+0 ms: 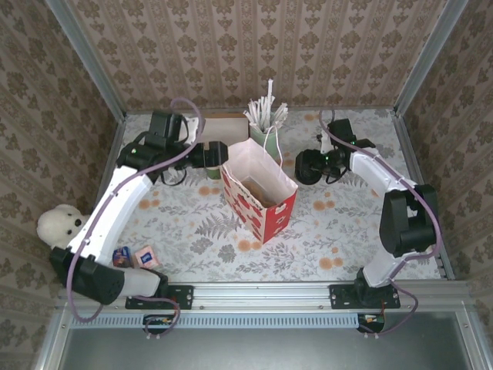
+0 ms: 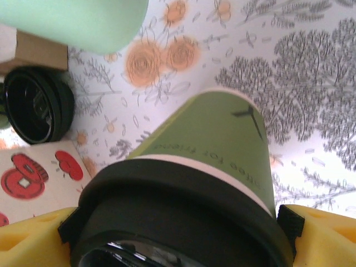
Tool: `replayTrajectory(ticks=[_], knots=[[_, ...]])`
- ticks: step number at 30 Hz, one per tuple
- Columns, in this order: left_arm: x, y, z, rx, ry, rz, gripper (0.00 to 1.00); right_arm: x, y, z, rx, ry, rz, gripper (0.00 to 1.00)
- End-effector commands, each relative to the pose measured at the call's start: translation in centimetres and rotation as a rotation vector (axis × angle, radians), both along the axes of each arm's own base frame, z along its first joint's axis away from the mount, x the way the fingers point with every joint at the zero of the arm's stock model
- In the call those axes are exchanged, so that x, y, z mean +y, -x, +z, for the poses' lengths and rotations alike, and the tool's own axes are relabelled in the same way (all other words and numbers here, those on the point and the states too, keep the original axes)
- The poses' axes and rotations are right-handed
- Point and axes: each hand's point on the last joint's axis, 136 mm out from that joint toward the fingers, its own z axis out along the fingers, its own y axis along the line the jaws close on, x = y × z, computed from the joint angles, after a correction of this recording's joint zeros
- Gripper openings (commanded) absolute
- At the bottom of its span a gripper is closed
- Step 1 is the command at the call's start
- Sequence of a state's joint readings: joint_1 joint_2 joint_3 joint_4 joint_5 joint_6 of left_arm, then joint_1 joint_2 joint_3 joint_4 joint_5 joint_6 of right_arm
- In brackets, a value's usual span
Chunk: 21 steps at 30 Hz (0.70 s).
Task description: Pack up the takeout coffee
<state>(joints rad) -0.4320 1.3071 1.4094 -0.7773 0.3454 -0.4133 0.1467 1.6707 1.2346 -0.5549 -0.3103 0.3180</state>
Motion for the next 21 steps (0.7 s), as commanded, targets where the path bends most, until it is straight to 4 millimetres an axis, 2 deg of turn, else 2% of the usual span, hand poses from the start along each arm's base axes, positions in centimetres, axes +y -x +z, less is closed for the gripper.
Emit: replayTrajectory(ticks=[1,9,15,21], knots=[[0.2,0.8,1.0,-0.010,0.054,0.053,0.92,-0.4,1.0,-0.4,0.008,0.028,-0.026,0.91],[0.1,0.4,-0.4,0.002,0.014,0.030,0.92,0.0,-1.9,-1.8,0.069,0.026,-0.051,0.87],[0.1,-0.3,-0.5,-0.009,-0.013,0.013,0.93,0.6,-3.4,0.2,0.040,0.008,-0.043,0.82],[-0.5,-1.0,-0.6,0.004,-0.003,-0.020,0.93,1.1,-2.7,1.8,0.099,-0.021,-0.006,0.81]])
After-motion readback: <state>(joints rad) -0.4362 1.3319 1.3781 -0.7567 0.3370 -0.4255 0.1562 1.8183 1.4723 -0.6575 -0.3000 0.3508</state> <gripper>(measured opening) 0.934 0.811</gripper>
